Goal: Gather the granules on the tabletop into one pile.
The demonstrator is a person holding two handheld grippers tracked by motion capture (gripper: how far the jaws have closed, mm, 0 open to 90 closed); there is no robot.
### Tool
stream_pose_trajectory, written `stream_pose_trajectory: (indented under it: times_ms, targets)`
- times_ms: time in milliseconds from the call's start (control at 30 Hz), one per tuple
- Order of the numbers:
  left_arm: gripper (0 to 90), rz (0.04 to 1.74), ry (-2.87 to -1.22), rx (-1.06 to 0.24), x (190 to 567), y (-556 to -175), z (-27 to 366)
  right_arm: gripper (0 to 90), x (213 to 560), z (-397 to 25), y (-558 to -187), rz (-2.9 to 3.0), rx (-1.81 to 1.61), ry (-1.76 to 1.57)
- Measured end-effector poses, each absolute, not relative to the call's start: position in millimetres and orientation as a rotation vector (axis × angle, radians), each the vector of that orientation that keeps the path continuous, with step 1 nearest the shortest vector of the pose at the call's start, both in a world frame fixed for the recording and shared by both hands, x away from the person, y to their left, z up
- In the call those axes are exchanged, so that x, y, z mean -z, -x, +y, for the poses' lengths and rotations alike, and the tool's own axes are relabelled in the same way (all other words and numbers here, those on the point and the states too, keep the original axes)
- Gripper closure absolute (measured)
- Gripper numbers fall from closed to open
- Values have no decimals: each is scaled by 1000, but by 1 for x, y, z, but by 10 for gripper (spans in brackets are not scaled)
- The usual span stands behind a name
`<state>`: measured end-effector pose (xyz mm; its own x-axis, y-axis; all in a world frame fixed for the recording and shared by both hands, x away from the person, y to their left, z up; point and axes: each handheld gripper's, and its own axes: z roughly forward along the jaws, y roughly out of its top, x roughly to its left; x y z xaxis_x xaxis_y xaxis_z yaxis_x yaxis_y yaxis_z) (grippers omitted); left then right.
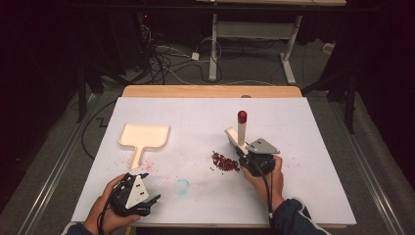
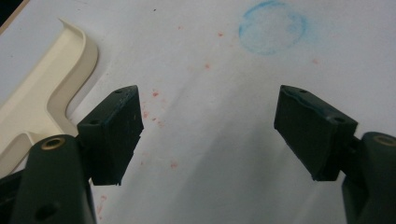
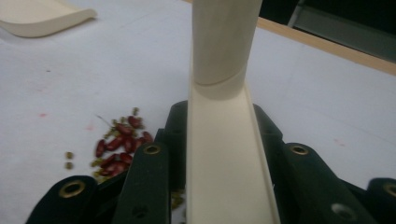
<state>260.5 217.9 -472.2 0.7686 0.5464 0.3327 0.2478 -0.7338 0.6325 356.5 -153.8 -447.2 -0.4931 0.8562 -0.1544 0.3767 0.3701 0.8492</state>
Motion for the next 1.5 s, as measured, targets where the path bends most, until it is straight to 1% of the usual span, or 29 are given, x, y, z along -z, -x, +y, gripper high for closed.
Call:
stream_pose_trajectory:
  times_ms: [233, 500, 600, 767, 867, 967, 1167, 1333, 1500]
  targets:
    - [229, 588, -2387, -699, 472, -260, 218, 673, 449, -127, -351, 2021, -1075, -1040]
    - [229, 595, -2375, -701, 472, -260, 218, 672, 437, -133, -352, 2001, -1106, -972]
    - [230, 600, -2369, -701, 472, -260, 219, 672, 431, -141, -364, 2077, -1158, -861]
    - [233, 603, -2381, -701, 473, -263, 217, 672, 431, -156, -402, 2204, -1302, -635]
    - [234, 610, -2384, -695, 474, -265, 217, 672, 437, -152, -419, 2249, -1232, -511]
    - [234, 614, -2384, -688, 474, -265, 218, 672, 447, -144, -428, 2288, -1239, -491]
    - [236, 617, -2391, -685, 475, -263, 219, 671, 453, -138, -424, 2378, -1281, -392]
    - [236, 623, -2384, -684, 475, -261, 219, 667, 454, -150, -411, 2448, -1304, -267]
    - [239, 628, -2369, -674, 473, -262, 217, 667, 454, -165, -398, 2454, -1313, -218]
